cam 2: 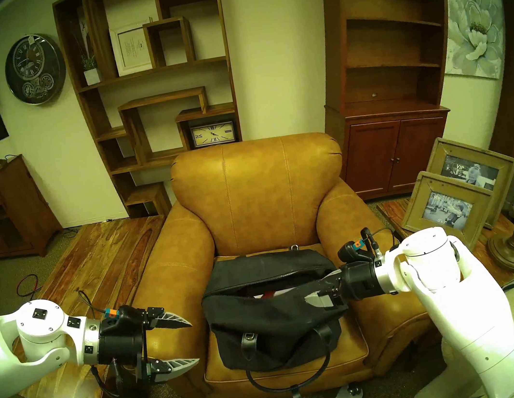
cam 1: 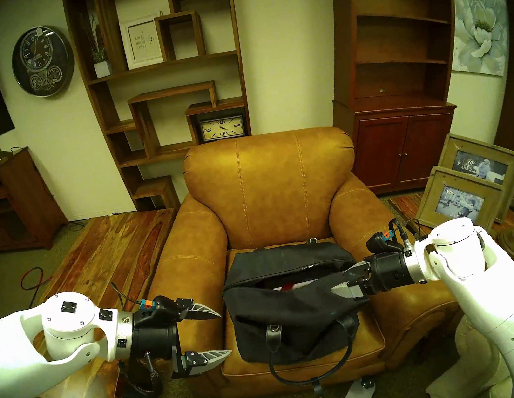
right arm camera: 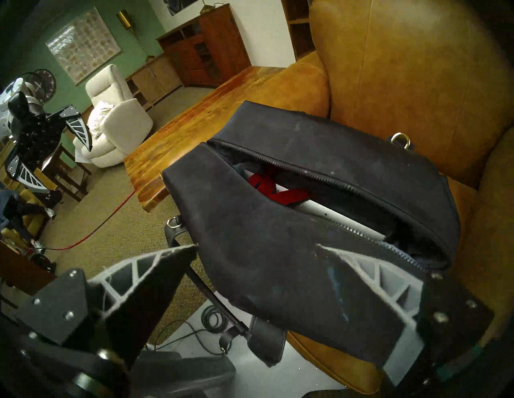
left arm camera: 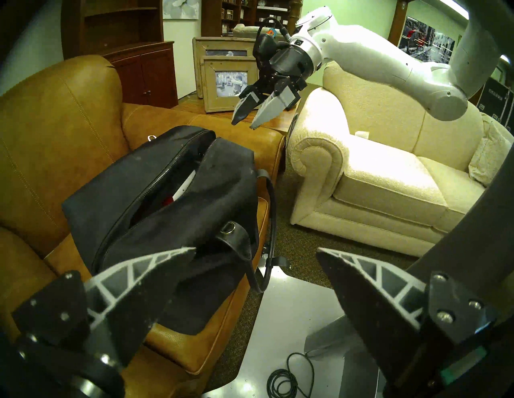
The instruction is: Open a bag with a zipper
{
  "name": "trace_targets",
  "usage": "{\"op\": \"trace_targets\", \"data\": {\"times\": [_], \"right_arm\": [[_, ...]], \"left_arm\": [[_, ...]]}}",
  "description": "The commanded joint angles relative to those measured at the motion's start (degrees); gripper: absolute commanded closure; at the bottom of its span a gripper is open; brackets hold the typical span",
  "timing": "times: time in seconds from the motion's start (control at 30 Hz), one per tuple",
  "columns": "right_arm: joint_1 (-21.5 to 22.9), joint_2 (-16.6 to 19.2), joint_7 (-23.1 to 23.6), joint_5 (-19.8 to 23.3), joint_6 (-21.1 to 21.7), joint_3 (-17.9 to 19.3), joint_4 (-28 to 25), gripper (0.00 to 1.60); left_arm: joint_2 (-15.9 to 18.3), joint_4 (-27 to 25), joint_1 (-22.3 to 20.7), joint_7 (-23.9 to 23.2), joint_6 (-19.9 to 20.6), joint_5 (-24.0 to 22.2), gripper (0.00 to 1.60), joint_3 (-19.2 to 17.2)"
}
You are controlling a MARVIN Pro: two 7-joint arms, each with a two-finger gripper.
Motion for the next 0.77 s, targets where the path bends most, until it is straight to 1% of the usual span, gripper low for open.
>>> {"op": "trace_targets", "data": {"times": [0.0,0.03,0.07,0.1,0.13,0.3,0.33,0.43,0.73], "right_arm": [[-1.8,1.2,2.1,1.7,2.9,-0.4,-3.6,0.00],[-2.2,1.3,2.1,2.2,2.6,-0.1,-4.1,0.00],[-2.7,1.7,1.5,2.2,1.6,-0.1,-4.9,0.00],[-3.5,1.7,1.6,2.7,-0.5,0.3,-5.7,0.00],[-4.0,1.4,1.6,3.4,-1.2,0.9,-6.2,0.00],[-5.1,1.8,1.6,4.3,-2.4,1.5,-6.7,0.00],[-5.2,1.8,1.8,4.4,-2.7,1.6,-6.7,0.00],[-5.5,1.9,2.2,4.5,-3.3,1.9,-6.6,0.00],[-5.8,1.8,2.9,4.5,-4.1,2.3,-6.6,0.00]], "left_arm": [[-5.8,0.8,-5.8,-1.8,1.7,2.6,0.00,1.6],[-7.0,1.3,-7.1,-2.5,2.3,3.2,0.00,2.4],[-7.5,1.6,-7.8,-2.7,2.5,3.7,0.00,2.9],[-7.6,1.7,-8.2,-2.8,2.5,3.8,0.00,3.2],[-7.8,1.9,-8.5,-3.0,2.7,4.1,0.00,3.4],[-10.2,3.5,-11.9,-5.3,4.2,5.9,0.00,5.6],[-10.6,3.7,-12.1,-5.8,4.4,6.2,0.00,5.5],[-11.4,4.5,-14.0,-7.0,5.0,6.9,0.00,6.9],[-12.7,5.8,-16.3,-9.1,5.8,8.0,0.00,8.3]]}}
